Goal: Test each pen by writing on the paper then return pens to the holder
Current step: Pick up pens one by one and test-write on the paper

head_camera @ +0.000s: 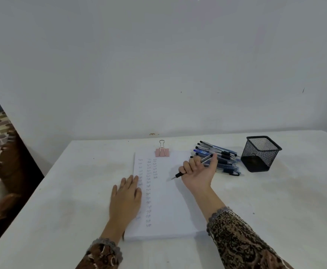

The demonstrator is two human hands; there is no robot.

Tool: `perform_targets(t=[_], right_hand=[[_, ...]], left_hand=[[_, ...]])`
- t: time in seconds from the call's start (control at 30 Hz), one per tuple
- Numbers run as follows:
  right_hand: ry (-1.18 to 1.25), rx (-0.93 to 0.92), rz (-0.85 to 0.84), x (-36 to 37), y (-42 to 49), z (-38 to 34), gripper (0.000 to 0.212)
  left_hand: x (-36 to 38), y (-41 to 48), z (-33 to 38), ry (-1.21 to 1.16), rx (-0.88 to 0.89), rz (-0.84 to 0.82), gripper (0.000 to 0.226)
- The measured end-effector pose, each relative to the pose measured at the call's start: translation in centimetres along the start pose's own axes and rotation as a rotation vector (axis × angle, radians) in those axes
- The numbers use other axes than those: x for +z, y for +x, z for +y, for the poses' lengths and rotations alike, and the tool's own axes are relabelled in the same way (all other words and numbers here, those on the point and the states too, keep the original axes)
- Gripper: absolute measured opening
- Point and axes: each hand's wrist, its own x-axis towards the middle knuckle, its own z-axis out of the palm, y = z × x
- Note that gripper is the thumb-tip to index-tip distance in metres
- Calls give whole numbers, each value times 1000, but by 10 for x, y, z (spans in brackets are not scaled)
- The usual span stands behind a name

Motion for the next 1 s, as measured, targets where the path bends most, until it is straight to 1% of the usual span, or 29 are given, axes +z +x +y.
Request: perform_targets(t=[0.13,0.23,0.3,0.37,0.43,0.5,0.57,0.67,0.73,0.77,0.8,0.83,0.93,1.0], right_hand=[[12,-21,13,4,10,13,53],[49,10,-9,4,13,18,68],[7,22,-22,4,11,21,72],[-6,14,-26,3,9,24,65],[-11,-2,-25,1,9,26,52],[5,-19,-18,-1,9,29,46],[43,-31,-11,-4,9,33,48],[94,-46,-5,-8,9,35,57],[74,-61,-9,-5,11,35,51],[54,-75,-10,-3,13,35,47],[29,-80,-10,-1,16,35,48],[-19,-76,-10,1,18,36,53],[-316,-31,-25,4,25,40,70],[-461,-18,-35,5,27,45,70]], left_hand=[[-4,1,-4,-2,31,-35,50],[-3,-1,-6,45,56,-39,51],[-1,-1,-6,65,55,-35,51],[0,-1,-6,87,55,-28,52],[1,0,-6,100,55,-25,52],[2,0,-7,110,57,-27,52],[2,-1,-7,123,60,-26,52],[1,0,-6,115,58,-28,52],[0,0,-6,117,60,-34,52],[0,0,-7,120,62,-37,52],[0,0,-7,120,64,-39,52],[0,0,-7,117,64,-43,52],[-1,1,-7,115,62,-52,52],[-1,1,-8,123,67,-56,52]])
